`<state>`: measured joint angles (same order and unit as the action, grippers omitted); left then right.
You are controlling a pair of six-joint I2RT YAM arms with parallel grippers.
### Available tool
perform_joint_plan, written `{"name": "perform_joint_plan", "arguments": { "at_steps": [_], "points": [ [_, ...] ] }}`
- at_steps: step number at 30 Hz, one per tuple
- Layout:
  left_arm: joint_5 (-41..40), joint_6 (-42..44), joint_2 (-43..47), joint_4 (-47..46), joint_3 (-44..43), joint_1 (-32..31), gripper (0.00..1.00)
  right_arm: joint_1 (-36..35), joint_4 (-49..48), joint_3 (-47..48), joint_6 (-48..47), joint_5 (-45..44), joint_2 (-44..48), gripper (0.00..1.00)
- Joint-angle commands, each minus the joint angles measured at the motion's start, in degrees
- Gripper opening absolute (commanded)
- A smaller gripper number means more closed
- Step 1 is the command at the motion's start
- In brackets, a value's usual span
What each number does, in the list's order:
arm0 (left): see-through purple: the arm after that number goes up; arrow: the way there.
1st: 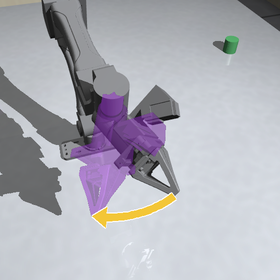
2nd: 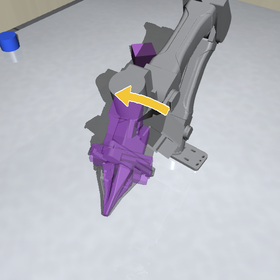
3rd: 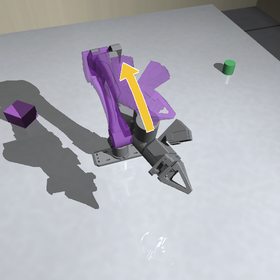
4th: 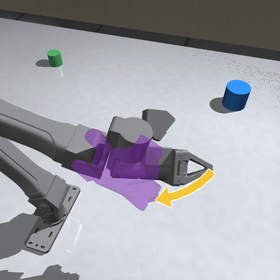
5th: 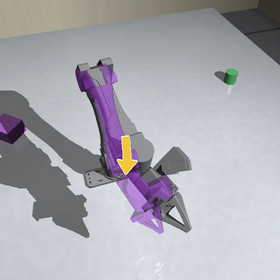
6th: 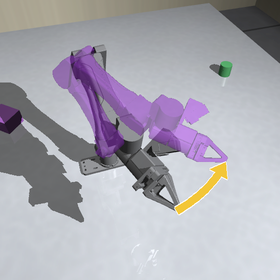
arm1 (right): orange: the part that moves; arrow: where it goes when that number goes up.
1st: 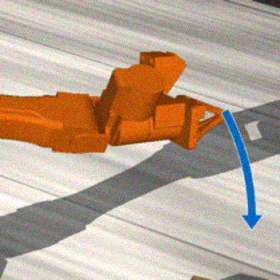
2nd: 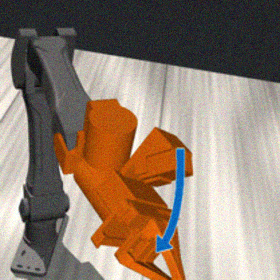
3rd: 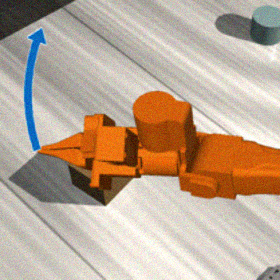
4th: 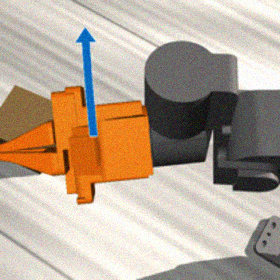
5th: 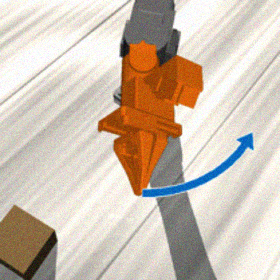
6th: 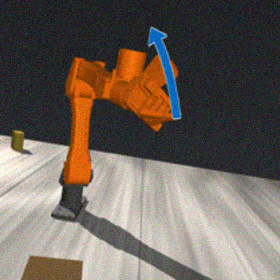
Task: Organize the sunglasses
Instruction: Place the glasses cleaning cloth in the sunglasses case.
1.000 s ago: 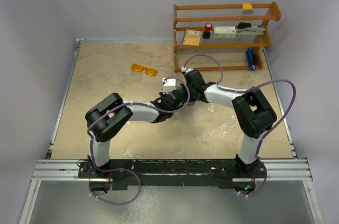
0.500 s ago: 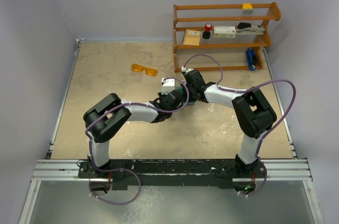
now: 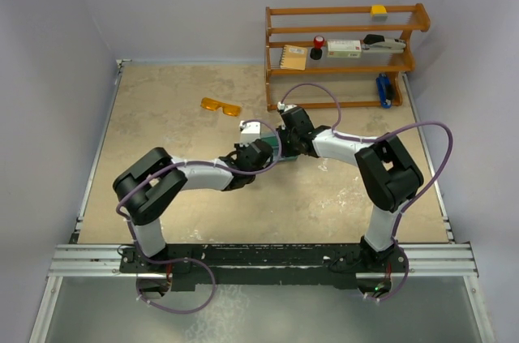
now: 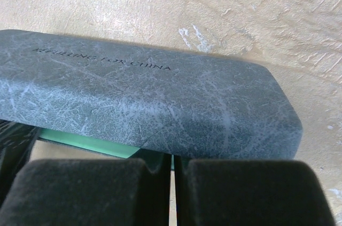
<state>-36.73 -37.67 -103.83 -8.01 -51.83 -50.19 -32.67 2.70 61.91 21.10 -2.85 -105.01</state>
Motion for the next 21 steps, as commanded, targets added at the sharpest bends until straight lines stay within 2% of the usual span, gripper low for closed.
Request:
{"name": "perform_joint_plan", "arguments": {
  "at_steps": [1, 21],
  "points": [
    [-2.44, 3.10, 5.64, 3.36, 0.17, 0.89, 0.00, 0.15, 1.26, 0.71, 0.05, -1.76, -0.59, 0.00],
    [4.18, 4.41, 1.04, -2.93, -1.97, 0.90, 0.00, 0.19, 2.84, 1.15, 0.17, -5.03, -0.85, 0.00]
  ]
}}
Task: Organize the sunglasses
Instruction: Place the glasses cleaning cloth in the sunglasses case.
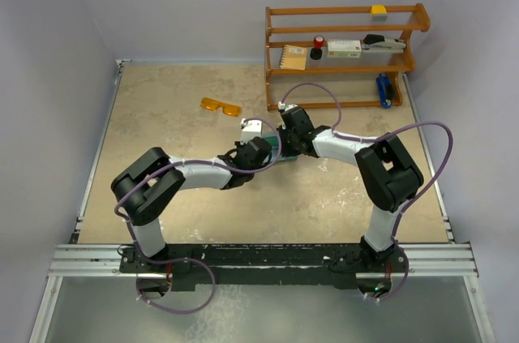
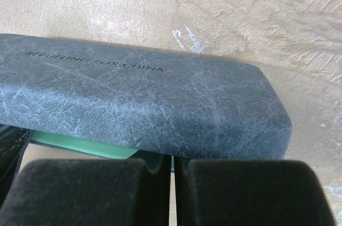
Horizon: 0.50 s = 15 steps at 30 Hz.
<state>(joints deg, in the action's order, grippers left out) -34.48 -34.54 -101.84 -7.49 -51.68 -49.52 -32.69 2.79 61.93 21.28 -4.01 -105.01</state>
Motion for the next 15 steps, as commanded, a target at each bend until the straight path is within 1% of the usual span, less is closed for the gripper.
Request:
{"name": "perform_joint_plan", "arguments": {
  "at_steps": [1, 9, 15],
  "points": [
    [2.18, 1.34, -1.29, -3.76, -2.34, 0.26, 0.00, 0.24, 2.75, 1.21, -0.01, -3.62, -0.93, 0.00],
    [2.31, 1.65, -5.90, -2.99, -5.78, 0.21, 0.00, 0.22, 2.62, 1.21, -0.07, -3.06, -0.98, 0.00],
    [2.42, 2.26, -6.89, -3.53, -7.31, 0.26, 0.00, 0.20, 2.23, 1.24, 0.08, -2.52, -1.58, 0.00]
  ]
}}
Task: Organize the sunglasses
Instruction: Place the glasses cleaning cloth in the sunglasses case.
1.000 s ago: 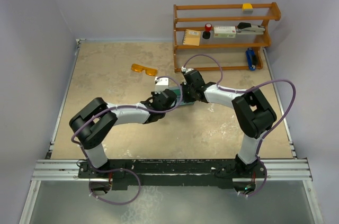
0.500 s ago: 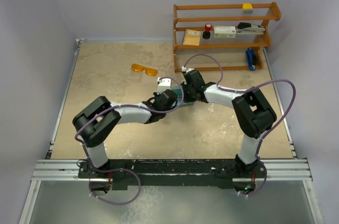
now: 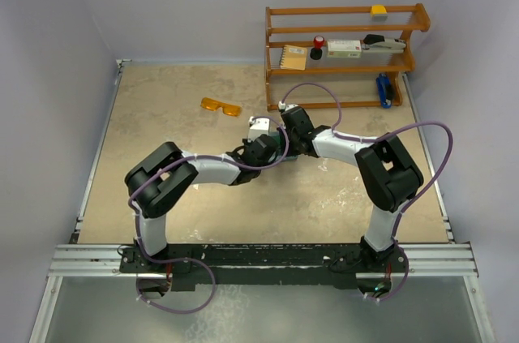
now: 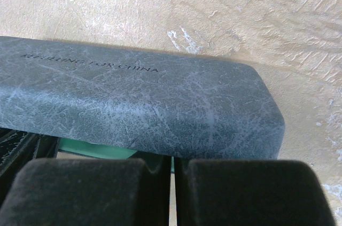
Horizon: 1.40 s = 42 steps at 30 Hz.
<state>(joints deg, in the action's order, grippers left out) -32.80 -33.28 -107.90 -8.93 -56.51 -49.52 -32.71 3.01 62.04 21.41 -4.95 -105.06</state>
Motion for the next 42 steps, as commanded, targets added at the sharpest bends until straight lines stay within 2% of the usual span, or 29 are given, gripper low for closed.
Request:
{"name": "perform_joint_plan", "arguments": {
  "at_steps": [1, 11, 19, 27, 34, 42],
  "points": [
    [0.99, 1.02, -1.16, -2.07, -2.89, 0.26, 0.00, 0.25, 2.02, 1.17, -0.05, -1.41, -1.65, 0.00],
    [-1.19, 2.15, 2.57, 2.57, -2.20, 0.22, 0.00, 0.25, 2.01, 1.04, -0.05, -1.53, -1.51, 0.00],
    [0.56, 2.04, 2.29, 8.17, -1.58, 0.21, 0.00, 0.21, 2.27, 1.18, -0.14, -1.80, -1.07, 0.00],
    [-5.87, 2.50, 6.84, 19.13, -1.98, 0.21, 0.00, 0.24, 2.10, 0.99, 0.03, -1.47, -1.12, 0.00],
    [-5.46, 3.33, 11.72, 13.85, -1.65, 0.22, 0.00, 0.24, 2.18, 0.91, -0.02, -1.71, -0.48, 0.00],
    [0.16, 3.03, 8.49, 5.85, -1.65, 0.22, 0.00, 0.20, 2.00, 0.80, -0.05, -1.90, -0.41, 0.00]
  ]
}}
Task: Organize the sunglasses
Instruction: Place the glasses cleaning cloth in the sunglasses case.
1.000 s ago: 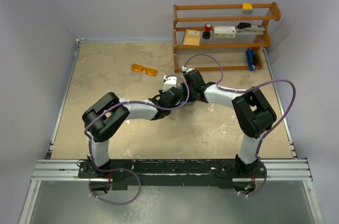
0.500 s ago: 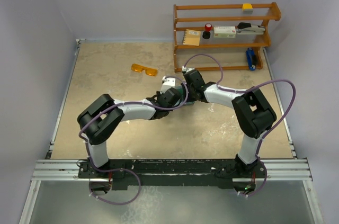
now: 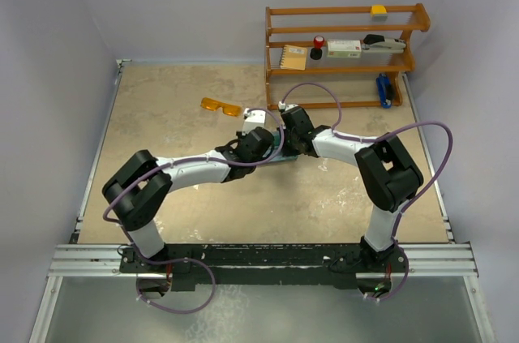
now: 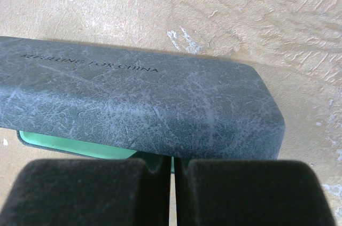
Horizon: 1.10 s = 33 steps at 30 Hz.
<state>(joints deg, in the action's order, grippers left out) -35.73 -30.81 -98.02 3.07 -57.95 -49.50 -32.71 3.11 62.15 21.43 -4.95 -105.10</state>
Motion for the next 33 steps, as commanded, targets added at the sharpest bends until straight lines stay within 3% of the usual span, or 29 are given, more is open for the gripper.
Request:
{"name": "perform_joint_plan", "arguments": {
  "at_steps": [1, 20, 33],
  "points": [
    [3.81, 0.22, -2.05, -7.16, -0.03, 0.19, 0.00, 0.20, 1.85, 0.69, -0.05, -1.90, -0.45, 0.00],
    [7.75, -2.04, -7.69, -20.41, 2.09, 0.21, 0.00, 0.23, 1.90, 1.02, -0.12, -1.75, -1.41, 0.00],
    [7.18, -3.62, -12.33, -16.92, 1.57, 0.19, 0.00, 0.27, 1.81, 0.84, 0.10, -1.86, -1.07, 0.00]
  ]
}}
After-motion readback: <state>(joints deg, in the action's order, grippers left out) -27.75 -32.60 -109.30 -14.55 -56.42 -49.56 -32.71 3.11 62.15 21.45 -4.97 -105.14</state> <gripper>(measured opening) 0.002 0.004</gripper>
